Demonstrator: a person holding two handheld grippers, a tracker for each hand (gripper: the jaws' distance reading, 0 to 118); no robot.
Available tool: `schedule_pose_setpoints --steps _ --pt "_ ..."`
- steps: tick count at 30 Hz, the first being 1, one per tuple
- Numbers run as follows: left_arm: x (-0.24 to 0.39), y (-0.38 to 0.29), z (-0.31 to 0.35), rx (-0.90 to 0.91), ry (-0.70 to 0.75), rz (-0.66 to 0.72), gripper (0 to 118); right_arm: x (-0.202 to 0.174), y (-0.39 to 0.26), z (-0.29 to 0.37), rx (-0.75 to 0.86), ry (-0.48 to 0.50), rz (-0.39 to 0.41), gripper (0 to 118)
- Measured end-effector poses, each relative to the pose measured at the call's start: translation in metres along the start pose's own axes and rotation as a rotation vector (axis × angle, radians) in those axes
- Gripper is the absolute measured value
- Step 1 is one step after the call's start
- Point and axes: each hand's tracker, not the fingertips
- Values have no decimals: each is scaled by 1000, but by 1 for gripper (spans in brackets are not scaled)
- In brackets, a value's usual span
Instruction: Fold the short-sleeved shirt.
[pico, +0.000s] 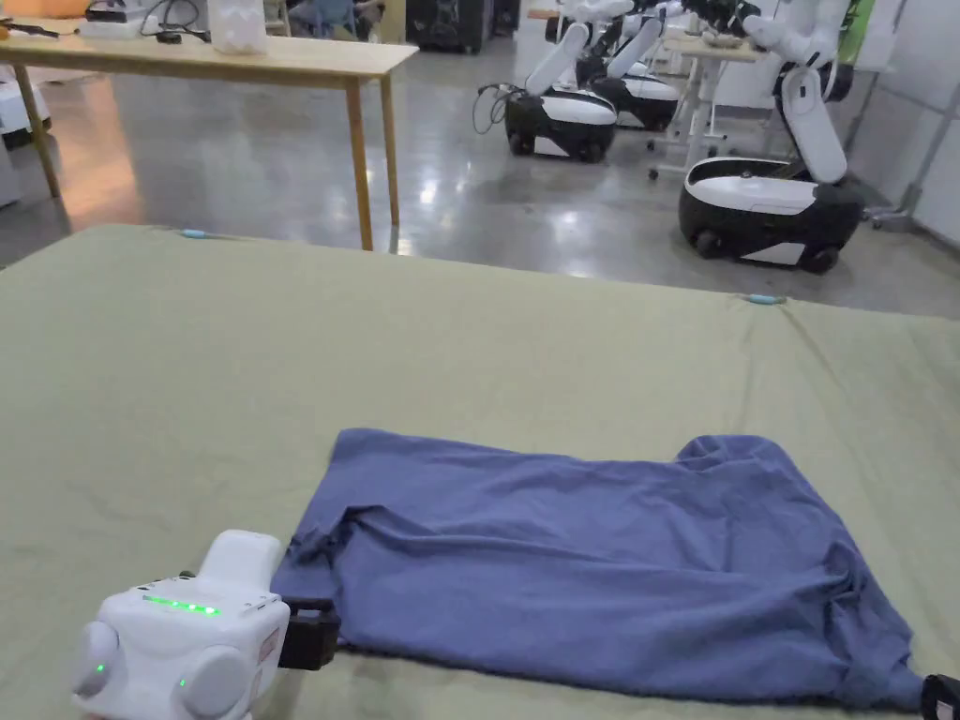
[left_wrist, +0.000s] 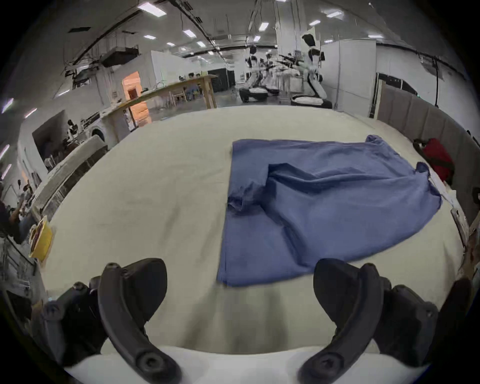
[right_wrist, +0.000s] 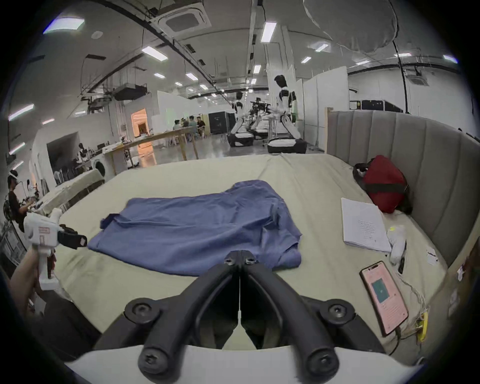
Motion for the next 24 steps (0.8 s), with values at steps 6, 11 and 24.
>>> schedule_pose_setpoints --steps 6,11,24 --pt "12 8 -49 -99 19 -42 66 38 -1 -55 -107 -92 -35 6" --pt "29 9 -22 -51 -6 -44 12 49 4 -119 -170 -79 -14 115" --pt "26 20 19 26 -26 3 2 48 23 -129 -262 47 -143 17"
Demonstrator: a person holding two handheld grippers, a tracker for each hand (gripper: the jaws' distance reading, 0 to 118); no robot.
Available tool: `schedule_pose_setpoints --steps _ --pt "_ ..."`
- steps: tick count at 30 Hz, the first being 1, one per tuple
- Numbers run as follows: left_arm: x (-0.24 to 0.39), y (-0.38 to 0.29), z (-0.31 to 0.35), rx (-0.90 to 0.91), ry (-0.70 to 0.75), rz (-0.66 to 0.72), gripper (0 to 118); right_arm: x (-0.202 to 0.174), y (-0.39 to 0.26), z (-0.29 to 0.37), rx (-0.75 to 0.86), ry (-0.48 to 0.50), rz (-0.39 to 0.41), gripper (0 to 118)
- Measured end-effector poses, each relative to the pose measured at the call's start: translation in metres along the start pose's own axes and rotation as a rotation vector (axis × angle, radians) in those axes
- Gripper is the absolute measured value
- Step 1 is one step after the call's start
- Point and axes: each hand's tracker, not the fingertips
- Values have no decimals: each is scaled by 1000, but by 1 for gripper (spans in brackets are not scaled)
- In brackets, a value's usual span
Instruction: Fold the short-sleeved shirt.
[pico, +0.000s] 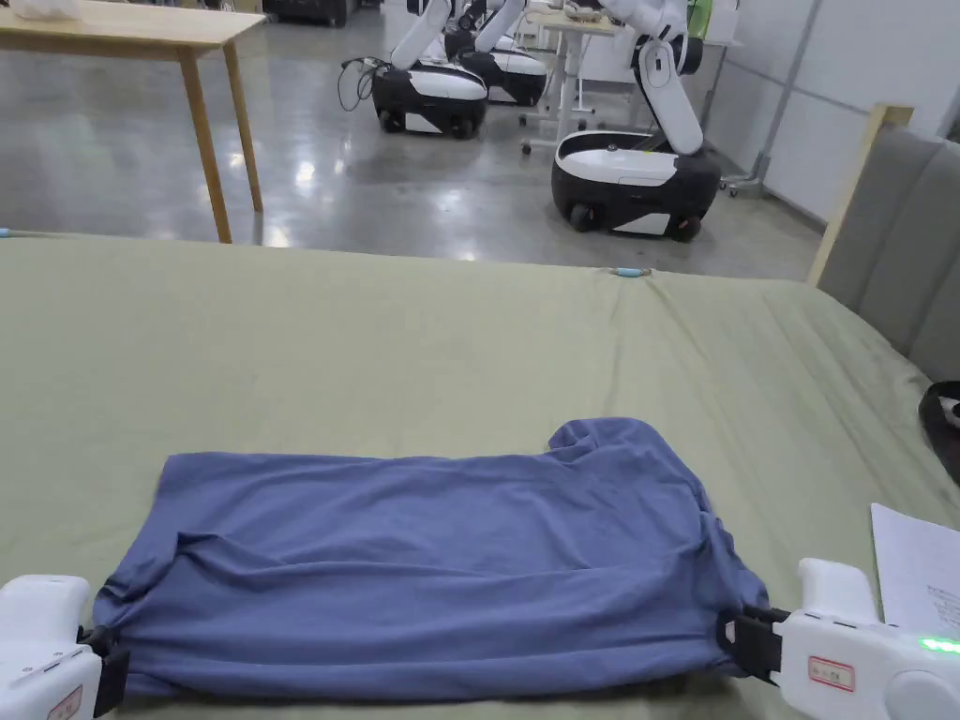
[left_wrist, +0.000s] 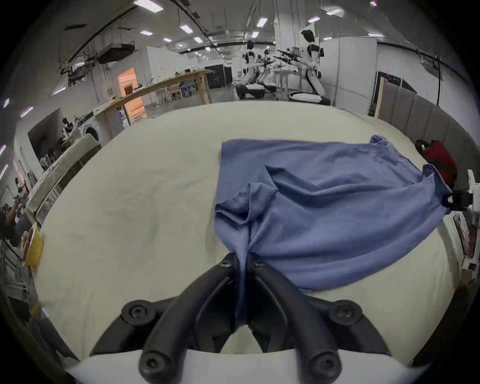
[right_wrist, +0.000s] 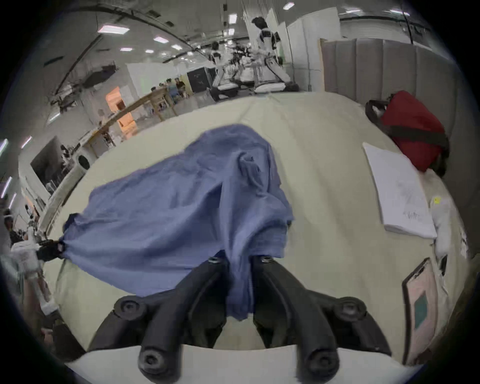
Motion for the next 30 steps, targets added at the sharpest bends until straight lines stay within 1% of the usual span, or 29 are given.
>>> schedule_pose_setpoints --steps 2,3,5,7,10,12,15,16,17,18,19,20,21,22,23,24,25,26,27,28,29,30 --pt "-2 6 25 48 -8 -5 2 -6 3 37 31 36 30 17" --pt "-3 8 36 54 -10 -19 2 -10 2 51 35 44 64 17" --pt "-4 8 66 75 -6 -41 2 -20 -2 85 53 28 139 17" --pt "-10 1 88 78 -21 -38 2 -24 -13 111 48 31 166 17" --pt "-10 -28 110 62 -20 -50 2 -24 -42 132 15 19 187 17" --pt "-18 -53 108 3 -24 -36 2 -19 -65 129 -41 2 185 17" --pt "-26 -86 95 -77 -69 44 2 -1 -97 107 -114 7 111 18" --pt "-27 -92 92 -79 -71 57 2 1 -104 104 -116 -6 91 22" --pt "-26 -96 92 -74 -70 54 3 0 -108 106 -88 -4 89 34" --pt "-25 -96 97 -58 -68 49 10 4 -109 108 -44 13 89 58" --pt "-26 -95 100 -26 -62 52 46 2 -104 117 -6 38 104 101" --pt "-26 -91 106 -10 -49 56 93 -2 -98 129 64 63 107 117" --pt "-26 -87 111 3 -54 59 118 -6 -92 140 131 89 99 118" --pt "-24 -81 122 80 -77 74 115 -26 -77 169 229 123 82 118" --pt "-22 -72 133 152 -84 96 114 -33 -71 177 282 137 67 118" --pt "-15 -62 142 200 -69 87 115 -42 -64 184 353 168 63 118" --pt "-8 -54 149 267 -63 67 115 -54 -59 187 407 167 72 118" --pt "1 -47 154 340 -55 42 115 -56 -57 178 447 130 102 118" --pt "9 -42 159 391 -42 17 114 -68 -54 176 474 90 131 118" --pt "17 -37 161 441 -28 -6 108 -79 -53 171 488 42 168 117" --pt "24 -35 160 446 -31 -30 93 -91 -52 163 493 9 194 107" --pt "29 -33 159 446 -35 -33 64 -97 -53 157 499 23 209 76"
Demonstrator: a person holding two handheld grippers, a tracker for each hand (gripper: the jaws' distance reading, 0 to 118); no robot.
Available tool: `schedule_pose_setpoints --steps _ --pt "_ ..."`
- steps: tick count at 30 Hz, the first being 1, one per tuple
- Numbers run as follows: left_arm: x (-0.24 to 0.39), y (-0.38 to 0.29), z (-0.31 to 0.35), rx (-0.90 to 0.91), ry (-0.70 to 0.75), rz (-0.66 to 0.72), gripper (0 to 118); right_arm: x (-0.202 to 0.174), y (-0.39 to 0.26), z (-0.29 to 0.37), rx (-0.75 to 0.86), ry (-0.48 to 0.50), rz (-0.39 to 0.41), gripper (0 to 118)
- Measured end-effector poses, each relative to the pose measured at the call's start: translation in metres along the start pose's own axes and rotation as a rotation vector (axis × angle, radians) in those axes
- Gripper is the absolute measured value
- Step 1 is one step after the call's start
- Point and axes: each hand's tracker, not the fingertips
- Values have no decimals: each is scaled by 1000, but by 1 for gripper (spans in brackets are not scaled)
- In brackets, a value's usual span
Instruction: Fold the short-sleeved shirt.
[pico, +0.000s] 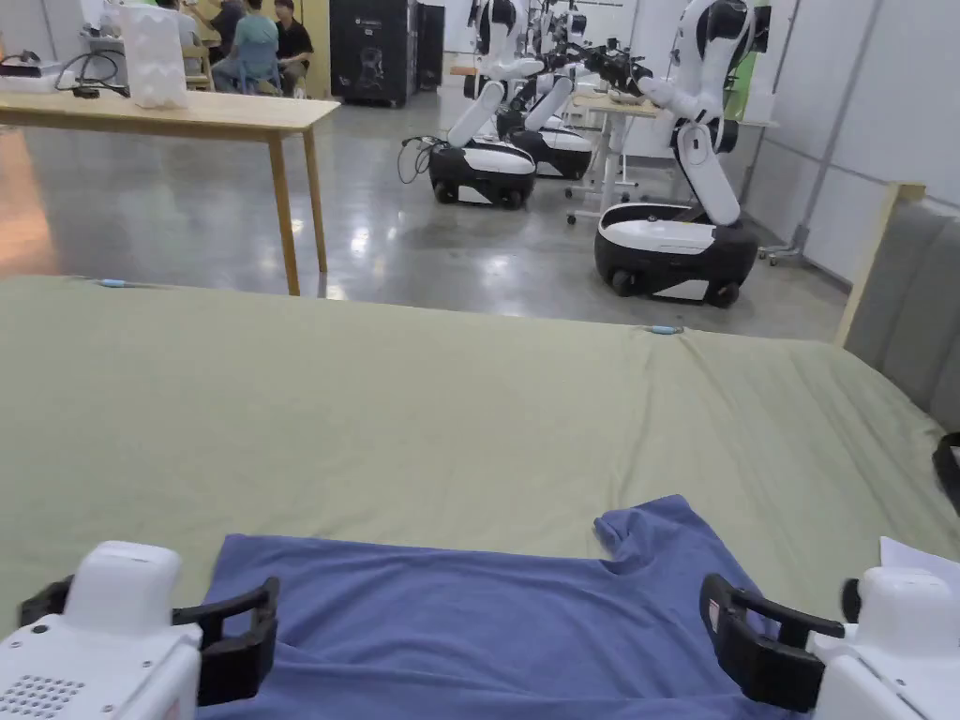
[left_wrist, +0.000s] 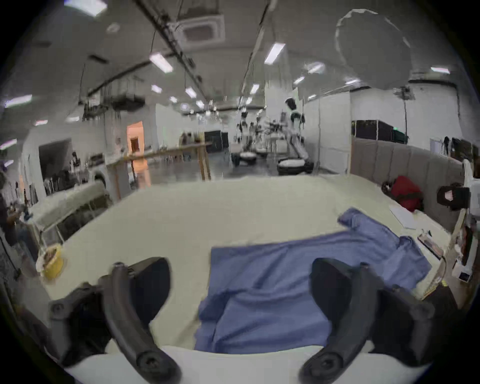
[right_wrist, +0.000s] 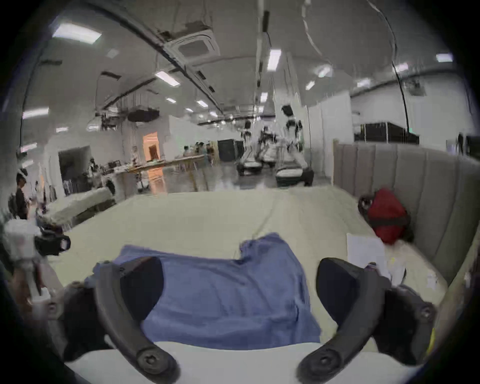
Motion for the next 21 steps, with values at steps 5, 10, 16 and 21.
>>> schedule_pose_setpoints --steps 5,10,16,21 --pt "-3 -20 -34 -170 -22 23 2 -21 -12 -21 -38 31 15 1" --pt "-23 -28 -68 -286 13 33 2 -21 -21 -38 -95 40 48 1" --pt "-48 -10 -154 -355 18 -3 12 -10 -23 -61 -150 56 19 1" --pt "-65 -5 -253 -457 41 13 112 9 -20 -85 -223 46 15 1"
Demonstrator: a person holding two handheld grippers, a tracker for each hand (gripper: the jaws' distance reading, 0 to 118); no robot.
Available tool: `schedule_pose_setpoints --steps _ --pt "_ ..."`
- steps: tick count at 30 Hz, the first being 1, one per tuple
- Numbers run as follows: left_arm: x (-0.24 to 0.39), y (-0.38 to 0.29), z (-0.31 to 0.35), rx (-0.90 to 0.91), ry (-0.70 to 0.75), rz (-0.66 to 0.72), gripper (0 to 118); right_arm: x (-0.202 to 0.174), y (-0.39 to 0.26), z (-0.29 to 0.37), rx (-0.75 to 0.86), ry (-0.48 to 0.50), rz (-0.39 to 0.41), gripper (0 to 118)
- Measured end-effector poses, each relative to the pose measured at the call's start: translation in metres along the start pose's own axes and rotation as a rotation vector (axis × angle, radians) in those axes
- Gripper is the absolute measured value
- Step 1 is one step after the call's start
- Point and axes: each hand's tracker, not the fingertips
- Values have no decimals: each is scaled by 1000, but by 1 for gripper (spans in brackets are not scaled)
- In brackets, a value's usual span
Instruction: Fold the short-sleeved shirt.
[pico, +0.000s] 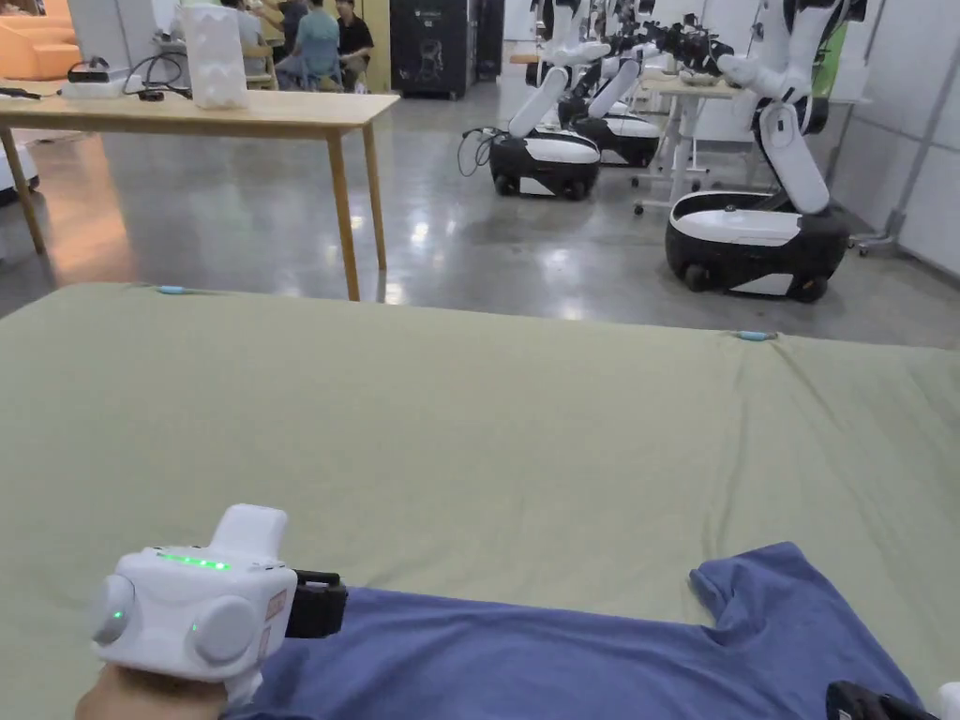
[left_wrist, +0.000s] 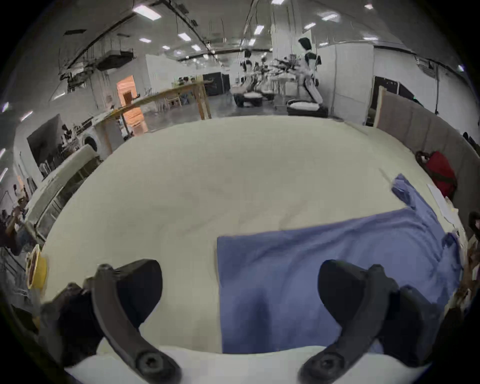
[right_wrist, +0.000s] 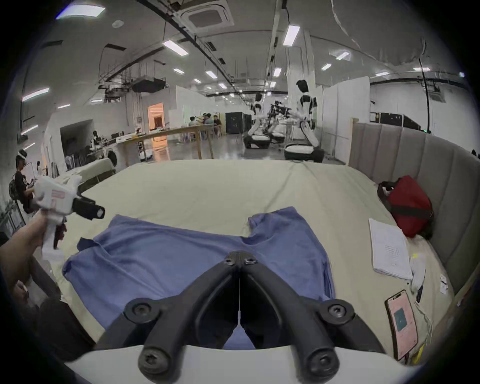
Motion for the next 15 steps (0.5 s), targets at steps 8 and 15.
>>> schedule_pose_setpoints --steps 8,15 --pt "16 6 -89 -204 18 -116 76 64 39 -69 -173 -136 29 42" --pt "31 5 -44 -97 -48 -94 1 140 39 -201 -445 -203 -67 118"
